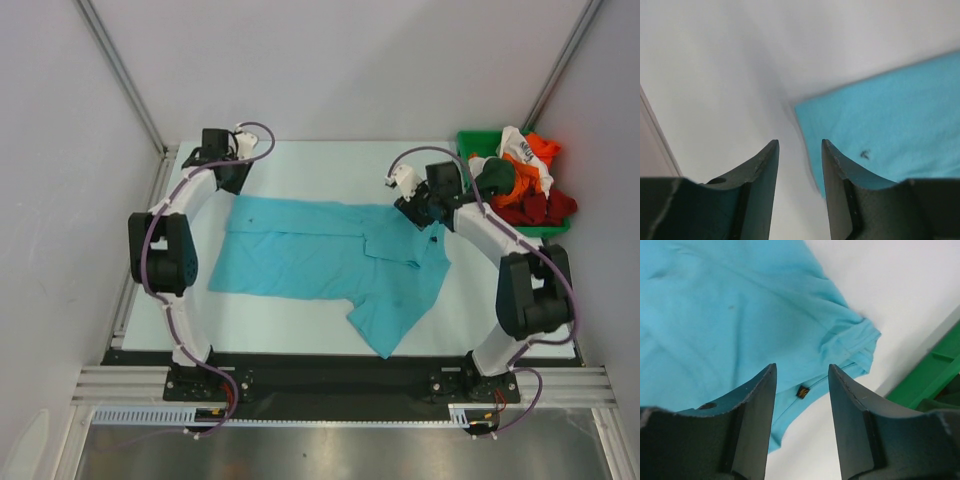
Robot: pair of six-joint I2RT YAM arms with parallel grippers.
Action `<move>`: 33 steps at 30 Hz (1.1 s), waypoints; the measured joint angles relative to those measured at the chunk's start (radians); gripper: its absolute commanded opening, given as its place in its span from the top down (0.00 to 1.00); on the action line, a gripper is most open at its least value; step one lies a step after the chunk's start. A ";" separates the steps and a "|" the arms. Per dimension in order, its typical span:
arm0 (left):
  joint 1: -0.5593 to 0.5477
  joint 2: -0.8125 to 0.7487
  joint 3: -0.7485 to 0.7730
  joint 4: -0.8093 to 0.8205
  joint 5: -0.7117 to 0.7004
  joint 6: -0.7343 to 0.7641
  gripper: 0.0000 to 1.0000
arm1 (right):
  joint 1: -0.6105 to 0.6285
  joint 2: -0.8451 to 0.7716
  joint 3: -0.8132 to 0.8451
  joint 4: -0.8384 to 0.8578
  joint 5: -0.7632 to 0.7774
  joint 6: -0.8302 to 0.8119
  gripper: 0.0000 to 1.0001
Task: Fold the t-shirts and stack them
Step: Fold the tshirt
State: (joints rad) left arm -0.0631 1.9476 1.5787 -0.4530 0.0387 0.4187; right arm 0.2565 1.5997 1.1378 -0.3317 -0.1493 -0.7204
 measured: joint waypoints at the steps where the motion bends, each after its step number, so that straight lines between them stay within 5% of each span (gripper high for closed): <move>1: 0.000 0.024 0.027 -0.002 0.000 -0.001 0.57 | -0.017 0.038 0.030 0.001 -0.003 0.011 0.50; 13: 0.000 0.279 0.197 -0.080 -0.002 -0.030 0.58 | -0.142 0.301 0.215 -0.005 0.011 0.049 0.51; 33: 0.003 0.330 0.225 -0.069 -0.076 -0.062 0.58 | -0.160 0.545 0.436 -0.041 0.071 0.047 0.55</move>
State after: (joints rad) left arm -0.0605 2.2776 1.8038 -0.5224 -0.0372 0.3569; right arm 0.0963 2.1445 1.5734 -0.3725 -0.0784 -0.6739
